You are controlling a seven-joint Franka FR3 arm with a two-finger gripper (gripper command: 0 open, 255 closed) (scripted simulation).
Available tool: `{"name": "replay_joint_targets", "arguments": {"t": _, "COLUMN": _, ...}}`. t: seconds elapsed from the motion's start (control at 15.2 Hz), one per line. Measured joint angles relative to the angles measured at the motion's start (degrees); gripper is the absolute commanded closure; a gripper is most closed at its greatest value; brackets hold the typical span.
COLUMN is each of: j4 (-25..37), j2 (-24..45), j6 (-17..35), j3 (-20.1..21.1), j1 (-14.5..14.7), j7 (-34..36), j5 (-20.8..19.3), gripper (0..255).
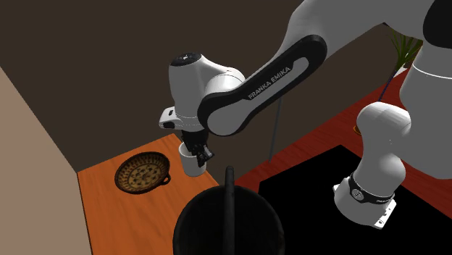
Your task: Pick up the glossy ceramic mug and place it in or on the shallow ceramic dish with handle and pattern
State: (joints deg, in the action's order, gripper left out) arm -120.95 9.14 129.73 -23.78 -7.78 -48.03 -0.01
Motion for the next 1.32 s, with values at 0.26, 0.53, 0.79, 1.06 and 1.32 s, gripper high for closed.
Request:
{"name": "replay_joint_targets", "arguments": {"t": 0.26, "j4": 0.00, "j2": -0.01, "j6": -0.01, "j3": 0.01, "j1": 0.01, "j7": 0.00, "j5": 0.01, "gripper": 255}}
{"name": "replay_joint_targets", "arguments": {"t": 0.53, "j4": 0.24, "j2": -0.59, "j6": -0.81, "j3": -0.04, "j1": 0.09, "j7": 0.19, "j5": -0.29, "gripper": 255}}
{"name": "replay_joint_targets", "arguments": {"t": 0.79, "j4": 1.58, "j2": -2.29, "j6": -3.69, "j3": -0.18, "j1": 0.28, "j7": 0.63, "j5": -1.11, "gripper": 255}}
{"name": "replay_joint_targets", "arguments": {"t": 1.06, "j4": 2.92, "j2": -3.67, "j6": -6.31, "j3": -0.27, "j1": 0.39, "j7": 0.88, "j5": -1.73, "gripper": 255}}
{"name": "replay_joint_targets", "arguments": {"t": 1.32, "j4": 4.68, "j2": -5.06, "j6": -9.35, "j3": -0.24, "j1": 0.59, "j7": 1.31, "j5": -2.34, "gripper": 255}}
